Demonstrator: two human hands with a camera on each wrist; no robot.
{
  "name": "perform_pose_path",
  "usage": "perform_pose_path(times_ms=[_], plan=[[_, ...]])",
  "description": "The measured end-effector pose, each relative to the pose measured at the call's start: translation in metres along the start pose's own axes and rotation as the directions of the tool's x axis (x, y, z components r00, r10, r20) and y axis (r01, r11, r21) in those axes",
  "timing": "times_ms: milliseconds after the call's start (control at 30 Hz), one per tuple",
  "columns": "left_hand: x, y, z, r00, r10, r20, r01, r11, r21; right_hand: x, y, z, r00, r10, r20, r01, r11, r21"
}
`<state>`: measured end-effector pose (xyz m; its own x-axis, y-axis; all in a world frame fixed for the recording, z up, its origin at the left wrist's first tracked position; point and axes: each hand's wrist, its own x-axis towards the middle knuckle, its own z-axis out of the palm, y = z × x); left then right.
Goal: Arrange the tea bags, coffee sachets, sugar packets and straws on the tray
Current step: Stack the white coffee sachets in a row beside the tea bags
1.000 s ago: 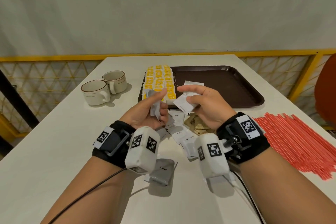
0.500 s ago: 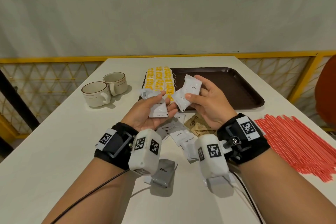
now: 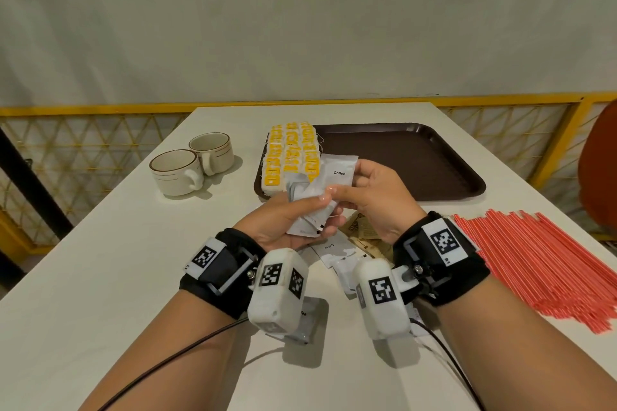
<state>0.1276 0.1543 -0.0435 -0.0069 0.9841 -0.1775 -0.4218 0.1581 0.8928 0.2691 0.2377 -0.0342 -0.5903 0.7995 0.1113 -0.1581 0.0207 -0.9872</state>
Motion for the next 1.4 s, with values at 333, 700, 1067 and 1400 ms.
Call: perform_pose_path(times_ms=[333, 700, 1067, 1400], plan=[[0.001, 0.004, -0.004, 0.994, 0.101, -0.045, -0.106, 0.983, -0.147, 0.003, -0.009, -0.004, 0.991, 0.112, -0.079, -0.098, 0.982, 0.162], [0.005, 0.008, 0.002, 0.967, 0.224, -0.124, -0.253, 0.908, -0.334, -0.01, -0.004, 0.021, 0.988, 0.118, 0.1, -0.118, 0.993, 0.003], [0.01, 0.011, -0.009, 0.936, 0.22, -0.274, -0.326, 0.834, -0.445, 0.007, -0.038, 0.023, 0.951, -0.12, 0.285, 0.303, 0.536, -0.788], [0.0, 0.005, 0.005, 0.992, 0.069, -0.107, -0.1, 0.943, -0.317, 0.027, -0.031, 0.037, 0.816, 0.064, 0.574, 0.547, 0.234, -0.804]])
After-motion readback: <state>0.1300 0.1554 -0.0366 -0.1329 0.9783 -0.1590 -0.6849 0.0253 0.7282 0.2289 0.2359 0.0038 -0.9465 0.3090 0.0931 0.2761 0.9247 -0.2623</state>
